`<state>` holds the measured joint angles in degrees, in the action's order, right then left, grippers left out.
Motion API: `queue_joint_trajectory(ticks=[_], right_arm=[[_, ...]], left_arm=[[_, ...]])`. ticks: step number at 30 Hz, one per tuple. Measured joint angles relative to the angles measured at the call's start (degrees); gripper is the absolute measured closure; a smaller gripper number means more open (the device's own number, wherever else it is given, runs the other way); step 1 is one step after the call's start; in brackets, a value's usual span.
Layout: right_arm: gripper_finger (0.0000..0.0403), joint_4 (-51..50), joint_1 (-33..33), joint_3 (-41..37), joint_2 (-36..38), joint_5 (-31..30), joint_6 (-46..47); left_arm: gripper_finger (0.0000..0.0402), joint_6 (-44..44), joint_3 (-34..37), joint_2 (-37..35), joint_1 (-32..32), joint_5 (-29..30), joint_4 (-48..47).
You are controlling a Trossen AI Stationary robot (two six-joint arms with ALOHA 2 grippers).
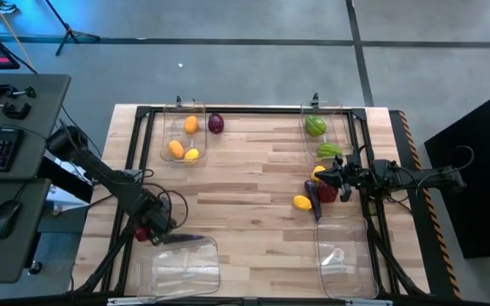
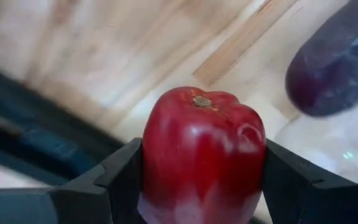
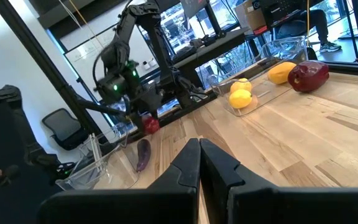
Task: Sort produce into baskets
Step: Put the red apple into the bottom left transparent bin
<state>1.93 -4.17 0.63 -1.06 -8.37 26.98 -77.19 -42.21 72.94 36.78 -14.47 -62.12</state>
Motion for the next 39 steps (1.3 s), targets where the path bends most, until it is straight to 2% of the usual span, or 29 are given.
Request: queue_joint_trajectory(ticks=[3,6,10,12,14,16,20,23,26,33,39], right_arm=[[0.0402,-0.01,-0.01,0.01,0.00,-0.02,0.00],[0.0402,-0.01,0.00,0.01,0.00,-0.02,0.00],[0.0402,-0.02,-0.01,0.01,0.00,-0.02,0.00],[0.0402,-0.02,0.00,0.02,0.00,-0.02,0.00],[0.0402,-0.02,-0.01,0.00,0.00,0.00,0.00],[0.0402,0.00,-0.01,0.01,0.00,0.00,0.00],[0.0402,0.00,-0.01,0.01,0.00,-0.02,0.00],[0.0402,-0.01,-0.01,0.00,0.00,-0.02,0.00],[0.0402,-0.02,-0.01,0.01,0.00,0.00,0.00],[0.0402,0.00,-0.02,0.00,0.00,-0.02,0.00],[0.0402,-0.02,0.00,0.02,0.00,0.00,0.00]], left_arm=[[0.0168,-0.45,-5.10,-4.42,-1.46,6.60,-10.79],[0.0168,-2.47,-11.59,-8.78,-3.48,16.32,-18.43],[0.0168,-0.17,-19.55,-12.89,-6.04,29.89,-15.18],[0.0168,4.58,-22.11,-13.32,-6.90,32.36,-9.74],[0.0168,10.20,-22.87,-12.96,-6.88,30.37,-3.51],[0.0168,13.75,-22.87,-11.24,-5.56,25.25,2.39],[0.0168,14.82,-22.85,-3.86,1.32,19.19,9.67],[0.0168,14.43,-22.80,2.48,6.57,18.69,11.59],[0.0162,10.33,-22.65,6.07,8.62,20.24,13.53],[0.0075,10.30,-22.76,6.39,8.79,21.98,14.01],[0.0060,8.49,-22.76,7.08,7.89,19.19,14.07]])
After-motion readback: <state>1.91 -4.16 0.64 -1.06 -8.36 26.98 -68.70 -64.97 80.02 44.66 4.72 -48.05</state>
